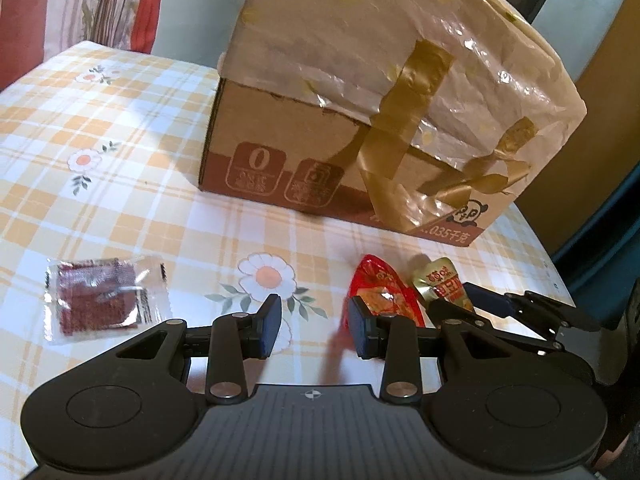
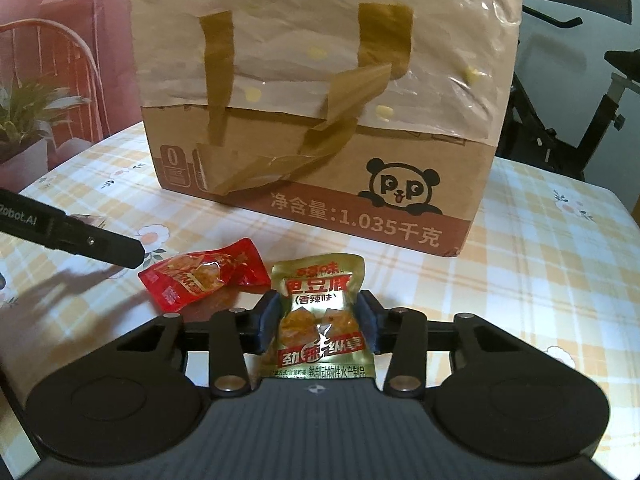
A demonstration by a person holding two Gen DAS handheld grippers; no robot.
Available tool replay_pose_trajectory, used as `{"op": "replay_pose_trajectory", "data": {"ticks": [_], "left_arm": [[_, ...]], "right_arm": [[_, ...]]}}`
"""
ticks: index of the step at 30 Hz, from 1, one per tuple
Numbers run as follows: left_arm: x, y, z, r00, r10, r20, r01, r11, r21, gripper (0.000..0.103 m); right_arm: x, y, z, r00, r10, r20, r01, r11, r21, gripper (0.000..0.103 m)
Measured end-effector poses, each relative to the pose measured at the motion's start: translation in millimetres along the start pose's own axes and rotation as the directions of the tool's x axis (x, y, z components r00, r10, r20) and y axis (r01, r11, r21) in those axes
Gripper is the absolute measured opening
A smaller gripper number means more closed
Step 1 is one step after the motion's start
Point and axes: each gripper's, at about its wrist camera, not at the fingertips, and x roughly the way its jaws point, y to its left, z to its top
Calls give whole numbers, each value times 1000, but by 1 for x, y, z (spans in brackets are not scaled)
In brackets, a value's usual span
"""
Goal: Organize snacks
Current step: 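Grasp the clear packet of brown snack with left tool while right tool holds the gold packet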
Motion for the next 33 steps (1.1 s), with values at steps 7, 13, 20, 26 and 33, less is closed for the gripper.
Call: {"op": "replay_pose_trajectory", "data": {"ticks": [7, 13, 20, 26, 33], "left_arm": [[-31, 26, 22, 987, 95, 132, -89, 994, -56, 39], [-58, 68, 23, 953, 253, 167, -226, 961, -161, 40], [-51, 74, 15, 954, 284, 92, -267, 949, -168, 48], [-44, 71, 12, 949, 303, 80, -293, 948, -122, 59], [-45, 82, 9, 962, 273, -17, -271, 942, -196, 59]], "right_arm": [[-3, -4, -2, 999, -10, 35, 9, 1000, 23, 44], [-3, -7, -2, 999, -3, 41, 1, 999, 39, 44], [-3, -9, -2, 999, 1, 41, -3, 998, 57, 45], [-3, -10, -2, 999, 3, 40, -6, 998, 61, 45], [-2, -8, -1, 999, 1, 35, -3, 998, 59, 45]]}}
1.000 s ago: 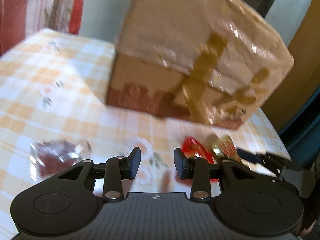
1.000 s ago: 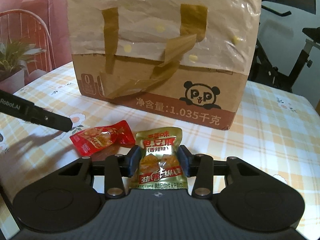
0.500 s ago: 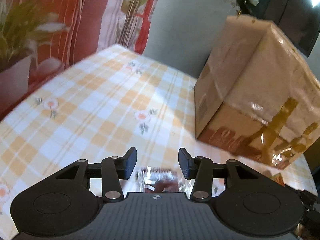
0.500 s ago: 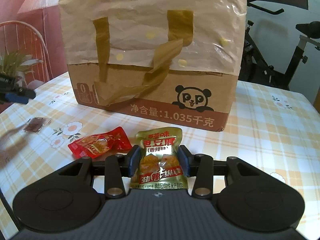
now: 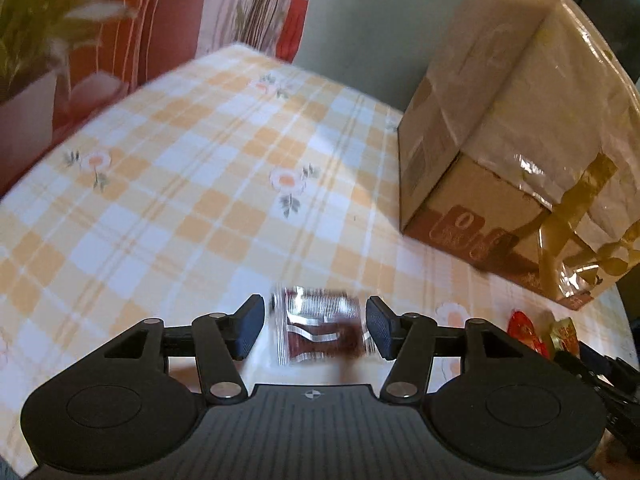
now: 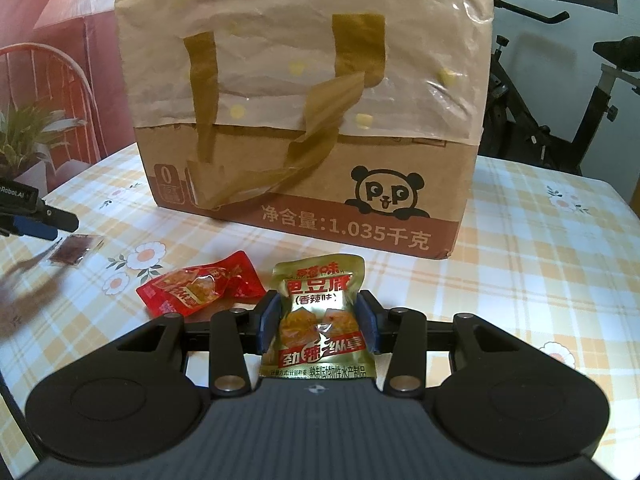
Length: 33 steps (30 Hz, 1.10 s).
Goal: Organize snacks
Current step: 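Grasp the clear packet of brown snack with left tool while right tool holds the gold packet, then lift both packets and carry them over the paper bag opening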
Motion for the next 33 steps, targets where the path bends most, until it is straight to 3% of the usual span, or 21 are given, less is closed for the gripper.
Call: {"op": "replay_pose_trajectory", "data": {"ticks": [7, 15, 21, 27, 31, 33], "left_arm": [[0, -13, -5, 997, -44, -64, 46, 999, 28, 64], [3, -43, -10, 985, -145, -95, 160, 970, 183, 64], [5, -46, 3, 997, -77, 2, 74, 968, 240, 64], [26, -54, 1, 1000, -7, -13, 11, 927, 376, 64], [28, -56, -5, 1000, 12, 18, -19, 904, 427, 64], [27, -56, -5, 999, 13, 30, -24, 911, 413, 57]], "right_arm": [[1, 0, 0, 1000, -1, -4, 1, 1000, 0, 45], [2, 0, 0, 1000, 0, -10, 0, 1000, 2, 45], [3, 0, 1, 1000, 2, -14, -2, 1000, 2, 45], [3, 0, 0, 1000, 4, -18, -4, 1000, 6, 45], [4, -1, 0, 1000, 5, -18, -5, 1000, 8, 45], [4, -1, 0, 1000, 5, -18, -5, 1000, 8, 45]]}}
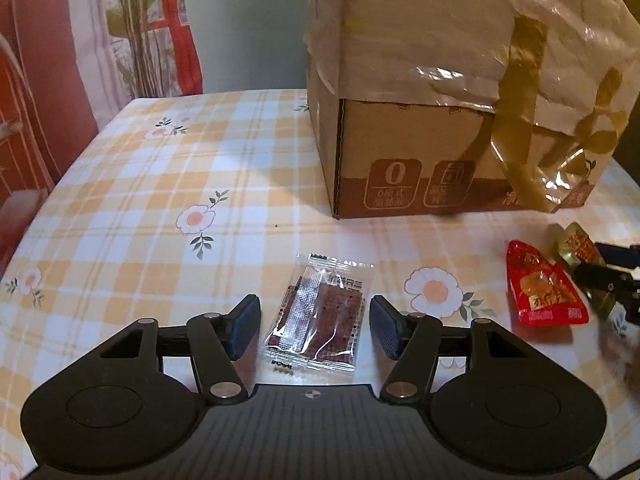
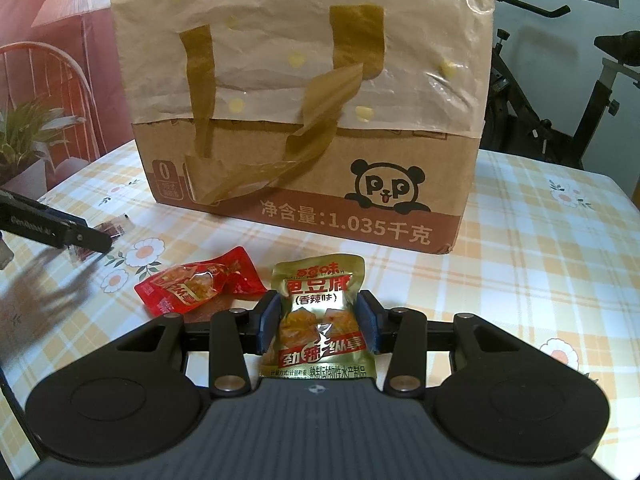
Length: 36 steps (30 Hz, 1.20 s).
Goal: Organize snacks
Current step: 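Lift both packets and carry them over the paper bag opening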
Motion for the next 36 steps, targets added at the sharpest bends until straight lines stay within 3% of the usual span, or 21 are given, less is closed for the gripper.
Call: {"op": "replay_pose_trajectory", "data": {"ticks": [3, 12, 19, 24, 28, 32, 36], "left_arm": [[-4, -2, 0, 1000, -11, 12, 11, 1000, -24, 44], [-26, -11, 1, 993, -75, 91, 84, 992, -92, 44], [-53, -23, 16, 974, -150, 170, 166, 983, -80, 44], [-85, -36, 35, 937, -199, 286, 215, 976, -25, 44], [-113, -40, 58, 888, -225, 402, 249, 968, -9, 44], [-132, -47, 88, 837, -249, 487, 263, 964, 41, 44], [-132, -61, 120, 808, -243, 537, 233, 968, 87, 44]], "right_arm": [[0, 1, 0, 1000, 0, 0, 0, 1000, 0, 45], [1, 1, 0, 1000, 1, 1, -1, 1000, 3, 45], [-15, 1, 2, 999, 23, 29, -23, 1000, 14, 45], [-45, 3, 13, 995, 45, 93, -43, 999, -26, 45], [-70, 5, 36, 981, 65, 182, -55, 997, -63, 45], [-92, -1, 76, 948, 106, 300, -99, 994, -37, 45], [-99, -8, 121, 907, 103, 408, -93, 995, -43, 45]]}}
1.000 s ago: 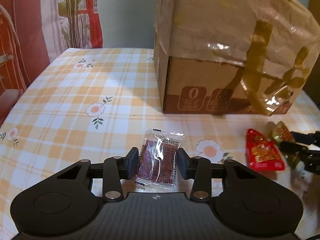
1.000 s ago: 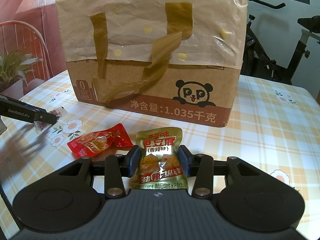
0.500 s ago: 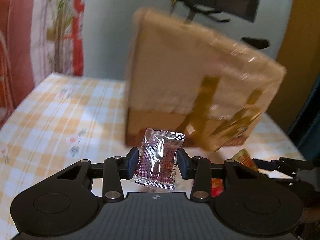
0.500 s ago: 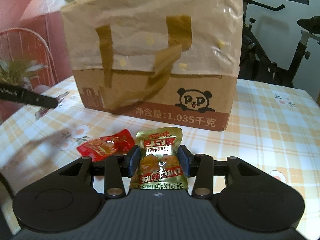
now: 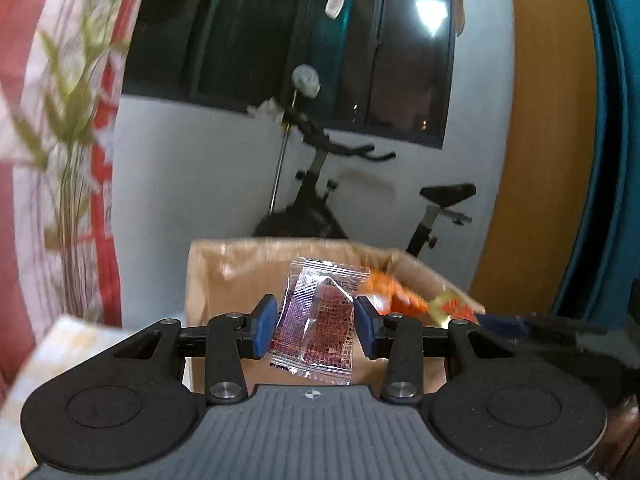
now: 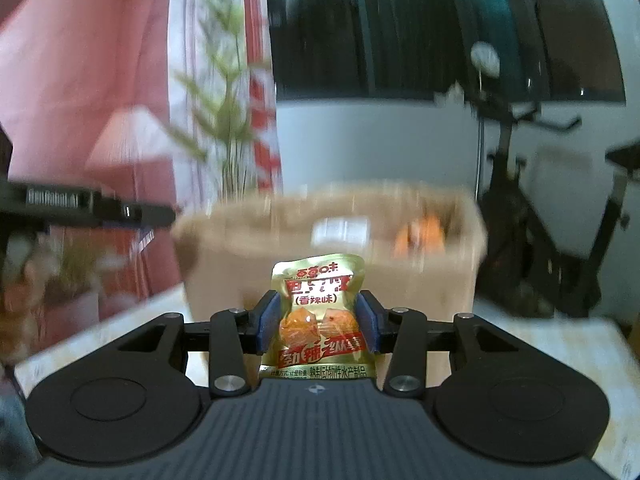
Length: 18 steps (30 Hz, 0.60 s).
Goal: Organize snacks
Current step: 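Lift both packets and carry them over the paper bag opening, then open both tools to drop the gold and clear packets inside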
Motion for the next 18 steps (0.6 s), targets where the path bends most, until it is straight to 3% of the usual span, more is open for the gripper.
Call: {"op": "replay_pose_trajectory", "data": {"ticks": [4, 10, 14, 18], "left_arm": [[35, 4, 13, 1000, 18, 10, -18, 999, -28, 45], [84, 12, 9, 991, 101, -86, -104, 994, -38, 46], [85, 23, -1, 983, 137, -122, -142, 989, -39, 58], [66, 25, -3, 985, 123, -118, -129, 991, -37, 62]], "right_arm": [[29, -10, 30, 997, -51, 64, 51, 999, -7, 45], [76, -24, 36, 987, -161, -14, 162, 987, 8, 46], [80, -27, 27, 981, -186, -57, 186, 983, 3, 52], [70, -31, 21, 979, -190, -71, 191, 981, 10, 54]]}}
